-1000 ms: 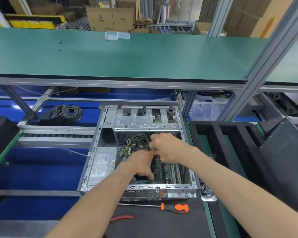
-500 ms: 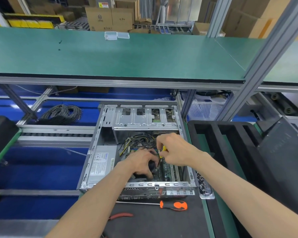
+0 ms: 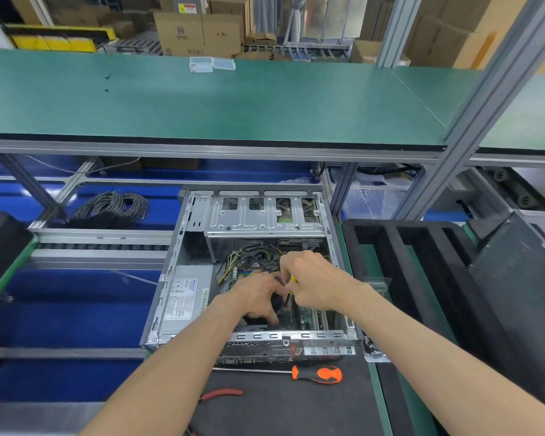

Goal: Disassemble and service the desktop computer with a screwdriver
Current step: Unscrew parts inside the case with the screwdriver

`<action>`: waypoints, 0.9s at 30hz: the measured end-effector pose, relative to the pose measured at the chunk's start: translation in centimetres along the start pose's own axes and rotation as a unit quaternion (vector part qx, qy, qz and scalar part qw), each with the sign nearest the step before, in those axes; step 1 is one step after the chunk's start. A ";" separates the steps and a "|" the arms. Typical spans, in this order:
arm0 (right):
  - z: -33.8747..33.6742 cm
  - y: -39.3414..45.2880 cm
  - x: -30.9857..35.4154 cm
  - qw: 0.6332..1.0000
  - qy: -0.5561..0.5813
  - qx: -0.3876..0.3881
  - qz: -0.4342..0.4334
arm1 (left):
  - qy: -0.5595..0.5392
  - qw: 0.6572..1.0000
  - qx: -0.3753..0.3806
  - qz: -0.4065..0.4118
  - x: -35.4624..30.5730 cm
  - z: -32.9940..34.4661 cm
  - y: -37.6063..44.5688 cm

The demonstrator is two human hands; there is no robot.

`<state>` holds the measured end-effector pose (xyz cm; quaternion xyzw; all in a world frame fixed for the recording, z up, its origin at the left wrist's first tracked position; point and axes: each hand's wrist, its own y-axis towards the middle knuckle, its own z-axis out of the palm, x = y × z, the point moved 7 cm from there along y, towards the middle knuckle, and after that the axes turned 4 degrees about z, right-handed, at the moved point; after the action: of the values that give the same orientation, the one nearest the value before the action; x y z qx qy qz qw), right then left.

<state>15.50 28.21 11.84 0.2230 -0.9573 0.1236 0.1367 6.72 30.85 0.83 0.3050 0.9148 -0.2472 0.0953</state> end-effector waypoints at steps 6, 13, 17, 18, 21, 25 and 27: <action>-0.2 0.0 -0.2 1.000 0.001 -0.001 0.012 | -0.006 1.000 0.009 0.002 -0.4 -0.5 -0.5; -0.1 0.0 0.8 0.999 -0.030 0.015 -0.008 | -0.013 1.000 0.008 0.009 -0.4 -0.5 -0.5; 0.1 0.5 1.4 0.994 -0.106 0.019 0.002 | -0.020 1.000 0.003 -0.005 -0.3 -0.6 -0.5; 0.1 0.8 1.4 0.993 -0.113 0.021 0.020 | -0.022 1.000 0.004 -0.008 -0.3 -0.6 -0.5; 0.0 1.7 0.7 0.985 -0.107 0.067 0.115 | -0.013 1.000 0.019 -0.019 -0.3 -0.5 -0.6; 0.8 1.9 0.2 0.958 -0.016 0.200 0.206 | 0.003 0.999 0.029 -0.032 0.0 -0.1 -0.2; 1.0 2.0 0.7 0.956 -0.035 0.220 0.190 | 0.000 0.999 0.031 -0.034 0.2 0.2 -0.1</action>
<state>13.74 29.35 10.79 0.0656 -0.9351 0.3475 0.0249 6.51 30.75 0.70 0.2766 0.9165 -0.2784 0.0778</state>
